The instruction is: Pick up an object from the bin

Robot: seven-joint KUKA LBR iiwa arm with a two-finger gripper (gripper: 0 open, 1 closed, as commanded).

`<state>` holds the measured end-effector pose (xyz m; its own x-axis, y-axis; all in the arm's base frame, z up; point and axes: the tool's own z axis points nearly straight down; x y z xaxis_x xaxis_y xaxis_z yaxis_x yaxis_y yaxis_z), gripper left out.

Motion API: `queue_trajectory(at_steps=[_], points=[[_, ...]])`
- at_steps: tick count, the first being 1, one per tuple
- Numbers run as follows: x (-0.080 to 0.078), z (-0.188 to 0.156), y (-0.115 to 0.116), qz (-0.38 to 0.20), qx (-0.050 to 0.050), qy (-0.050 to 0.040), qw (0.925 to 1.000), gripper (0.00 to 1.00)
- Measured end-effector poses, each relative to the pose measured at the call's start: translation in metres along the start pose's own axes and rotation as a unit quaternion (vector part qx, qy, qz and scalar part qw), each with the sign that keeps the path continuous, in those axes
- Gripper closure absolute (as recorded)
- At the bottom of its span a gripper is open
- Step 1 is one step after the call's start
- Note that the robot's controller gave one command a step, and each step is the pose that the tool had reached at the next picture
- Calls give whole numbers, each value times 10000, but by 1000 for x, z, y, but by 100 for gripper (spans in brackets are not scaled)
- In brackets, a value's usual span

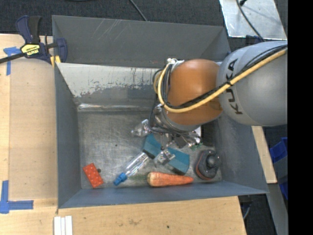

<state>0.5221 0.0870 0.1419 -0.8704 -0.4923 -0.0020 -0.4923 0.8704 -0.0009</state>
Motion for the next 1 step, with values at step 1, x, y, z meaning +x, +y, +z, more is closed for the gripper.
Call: queue_trajectory(at_steps=[1], points=[[-4,63,16,-451,-1,-33,9990,100]])
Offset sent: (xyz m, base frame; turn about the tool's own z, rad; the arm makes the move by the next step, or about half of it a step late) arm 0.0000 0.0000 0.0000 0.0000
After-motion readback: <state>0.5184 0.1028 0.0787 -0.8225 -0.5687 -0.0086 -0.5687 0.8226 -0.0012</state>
